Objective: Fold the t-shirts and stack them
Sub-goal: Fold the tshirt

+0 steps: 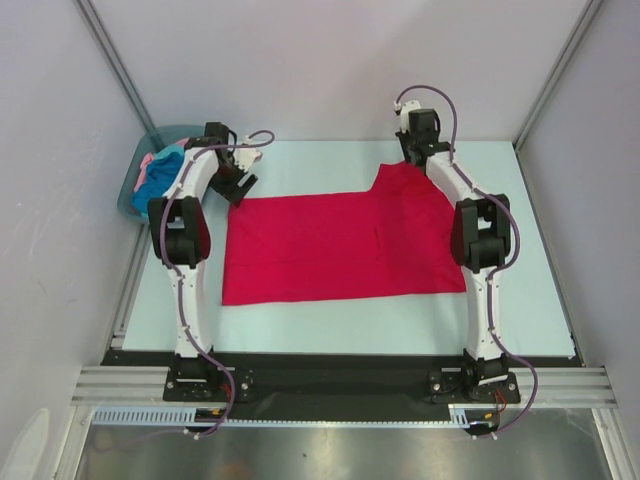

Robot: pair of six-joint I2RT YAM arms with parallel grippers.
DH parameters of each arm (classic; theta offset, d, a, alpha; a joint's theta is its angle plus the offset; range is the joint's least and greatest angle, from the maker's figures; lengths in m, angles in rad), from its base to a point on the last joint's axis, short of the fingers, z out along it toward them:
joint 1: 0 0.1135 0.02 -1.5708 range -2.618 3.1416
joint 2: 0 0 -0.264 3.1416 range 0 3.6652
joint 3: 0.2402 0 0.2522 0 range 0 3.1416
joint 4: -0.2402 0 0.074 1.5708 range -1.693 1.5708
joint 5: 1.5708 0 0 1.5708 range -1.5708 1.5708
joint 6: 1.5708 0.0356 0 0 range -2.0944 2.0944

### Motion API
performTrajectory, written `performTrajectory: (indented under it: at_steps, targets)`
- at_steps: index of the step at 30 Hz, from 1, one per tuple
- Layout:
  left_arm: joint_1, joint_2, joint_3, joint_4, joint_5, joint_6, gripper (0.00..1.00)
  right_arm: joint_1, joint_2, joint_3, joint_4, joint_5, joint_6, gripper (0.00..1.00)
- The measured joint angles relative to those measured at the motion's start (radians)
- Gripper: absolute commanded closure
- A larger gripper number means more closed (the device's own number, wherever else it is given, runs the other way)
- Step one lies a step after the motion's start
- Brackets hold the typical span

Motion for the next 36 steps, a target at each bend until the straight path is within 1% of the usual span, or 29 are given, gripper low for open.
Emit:
performTrajectory:
  at_steps: [10,19,25,27,36]
  targets:
    - [-0.001,0.080,0.061,-0.007,0.052,0.000,0.17,0.032,-0.060,-0.016,0.010,0.001,-0.023,1.00]
    - [-0.003,0.119,0.094,-0.009,0.074,0.000,0.18,0.045,-0.071,-0.050,0.015,0.016,-0.037,1.00]
    - [0.005,0.130,0.109,-0.011,0.094,0.002,0.20,0.059,-0.072,-0.058,0.016,0.023,-0.044,1.00]
    - [0.006,0.133,0.114,-0.014,0.100,0.002,0.24,0.066,-0.075,-0.061,0.016,0.023,-0.045,1.00]
    - [0.013,0.152,0.146,-0.022,0.113,0.008,0.27,0.090,-0.091,-0.066,0.016,0.024,-0.052,1.00]
